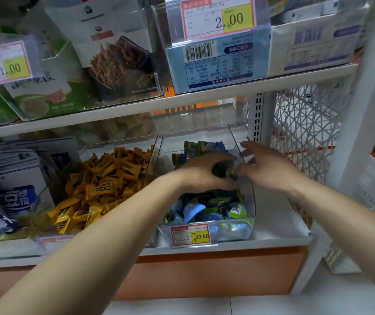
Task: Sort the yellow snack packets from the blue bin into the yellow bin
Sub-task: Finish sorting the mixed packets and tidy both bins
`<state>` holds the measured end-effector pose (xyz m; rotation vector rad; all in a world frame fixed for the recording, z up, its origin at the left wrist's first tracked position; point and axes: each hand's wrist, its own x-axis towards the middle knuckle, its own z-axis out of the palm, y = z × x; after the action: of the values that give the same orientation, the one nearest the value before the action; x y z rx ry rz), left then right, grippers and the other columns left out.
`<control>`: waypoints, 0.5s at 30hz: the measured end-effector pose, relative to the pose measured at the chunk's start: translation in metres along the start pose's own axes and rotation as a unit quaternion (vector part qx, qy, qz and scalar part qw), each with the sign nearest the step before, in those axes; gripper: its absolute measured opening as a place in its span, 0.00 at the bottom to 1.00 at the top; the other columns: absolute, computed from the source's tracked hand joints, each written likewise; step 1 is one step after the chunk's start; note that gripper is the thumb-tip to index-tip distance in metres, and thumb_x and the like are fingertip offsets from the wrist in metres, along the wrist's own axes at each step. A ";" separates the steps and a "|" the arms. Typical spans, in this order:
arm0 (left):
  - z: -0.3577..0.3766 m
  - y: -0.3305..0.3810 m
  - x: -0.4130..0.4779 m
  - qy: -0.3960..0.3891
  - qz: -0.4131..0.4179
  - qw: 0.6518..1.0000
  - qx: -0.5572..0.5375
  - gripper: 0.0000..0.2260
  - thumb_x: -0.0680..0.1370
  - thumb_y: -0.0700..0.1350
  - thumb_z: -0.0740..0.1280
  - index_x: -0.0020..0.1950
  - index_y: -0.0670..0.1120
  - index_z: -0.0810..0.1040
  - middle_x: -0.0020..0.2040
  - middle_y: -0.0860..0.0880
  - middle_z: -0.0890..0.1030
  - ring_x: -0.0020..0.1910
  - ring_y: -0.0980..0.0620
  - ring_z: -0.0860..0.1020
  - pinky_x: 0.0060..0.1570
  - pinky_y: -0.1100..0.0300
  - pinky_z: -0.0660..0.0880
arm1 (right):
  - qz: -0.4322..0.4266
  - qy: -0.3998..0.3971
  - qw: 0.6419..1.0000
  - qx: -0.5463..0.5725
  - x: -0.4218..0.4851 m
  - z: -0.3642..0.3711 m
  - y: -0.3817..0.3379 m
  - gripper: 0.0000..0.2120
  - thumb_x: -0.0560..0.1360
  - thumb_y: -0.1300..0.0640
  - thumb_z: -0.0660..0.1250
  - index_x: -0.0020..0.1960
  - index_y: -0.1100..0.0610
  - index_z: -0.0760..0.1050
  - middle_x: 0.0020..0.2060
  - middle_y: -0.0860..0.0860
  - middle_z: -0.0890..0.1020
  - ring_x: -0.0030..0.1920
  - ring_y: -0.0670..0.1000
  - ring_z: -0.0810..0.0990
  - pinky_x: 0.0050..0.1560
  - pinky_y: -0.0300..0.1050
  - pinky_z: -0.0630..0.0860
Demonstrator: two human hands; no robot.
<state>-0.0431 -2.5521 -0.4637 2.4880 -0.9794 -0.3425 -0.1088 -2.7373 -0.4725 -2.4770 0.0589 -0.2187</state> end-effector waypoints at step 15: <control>-0.056 -0.024 0.000 -0.088 -0.158 0.891 0.416 0.25 0.72 0.63 0.70 0.65 0.52 0.77 0.56 0.49 0.79 0.52 0.46 0.77 0.48 0.52 0.78 | -0.032 -0.016 0.999 -0.016 -0.010 -0.001 0.006 0.16 0.79 0.45 0.59 0.65 0.44 0.75 0.50 0.55 0.84 0.49 0.56 0.82 0.53 0.51 0.78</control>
<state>-0.0080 -2.5189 -0.4265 3.4747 -0.9032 -0.2864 -0.1183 -2.7420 -0.4765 -2.5153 -0.0319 -0.2060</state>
